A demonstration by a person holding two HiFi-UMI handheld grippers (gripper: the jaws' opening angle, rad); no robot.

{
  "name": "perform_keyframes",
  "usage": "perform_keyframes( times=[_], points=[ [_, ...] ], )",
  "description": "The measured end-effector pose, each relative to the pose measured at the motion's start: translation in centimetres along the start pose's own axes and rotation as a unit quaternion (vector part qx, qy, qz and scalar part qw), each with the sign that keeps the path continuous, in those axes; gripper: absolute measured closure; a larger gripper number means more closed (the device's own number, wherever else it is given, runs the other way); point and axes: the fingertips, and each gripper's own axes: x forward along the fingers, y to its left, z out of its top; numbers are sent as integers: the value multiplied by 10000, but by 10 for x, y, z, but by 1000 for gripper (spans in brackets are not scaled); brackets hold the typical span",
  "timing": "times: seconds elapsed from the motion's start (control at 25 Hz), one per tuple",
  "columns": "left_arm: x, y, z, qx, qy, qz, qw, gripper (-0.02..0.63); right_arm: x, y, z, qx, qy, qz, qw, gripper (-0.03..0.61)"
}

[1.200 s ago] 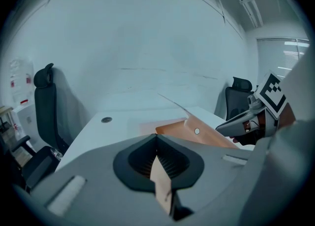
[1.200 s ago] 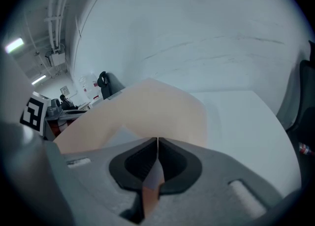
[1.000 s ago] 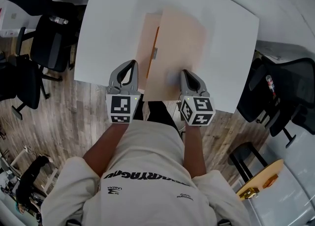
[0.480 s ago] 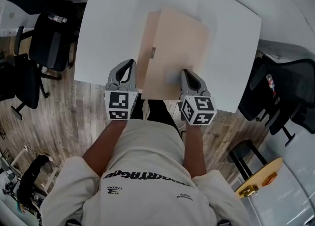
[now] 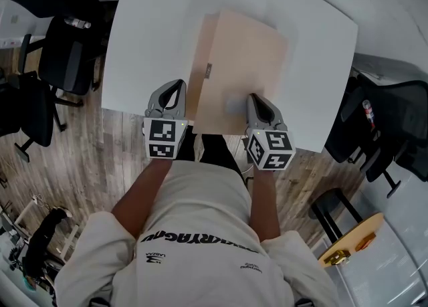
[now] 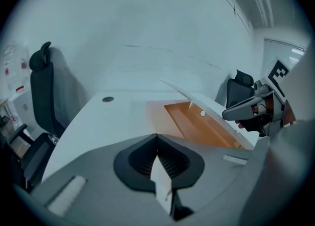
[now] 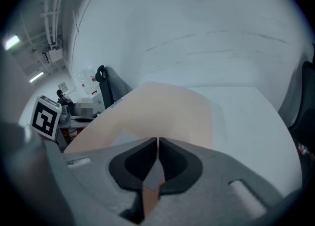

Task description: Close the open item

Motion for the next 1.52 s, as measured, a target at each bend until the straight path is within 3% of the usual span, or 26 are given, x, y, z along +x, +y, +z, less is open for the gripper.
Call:
perform_keyframes(
  times=[0.32, 0.64, 1.52],
  points=[
    [8, 3, -15, -121, 258, -137, 9995, 615, 4, 2, -3, -21, 61, -29, 10000, 569],
    [16, -4, -31, -470, 643, -518, 9955, 615, 8, 4, -3, -62, 138, -37, 9999, 568],
    [27, -6, -48, -693, 834, -666, 9919, 615, 19, 8, -10, -301, 408, -62, 9987, 561]
  ],
)
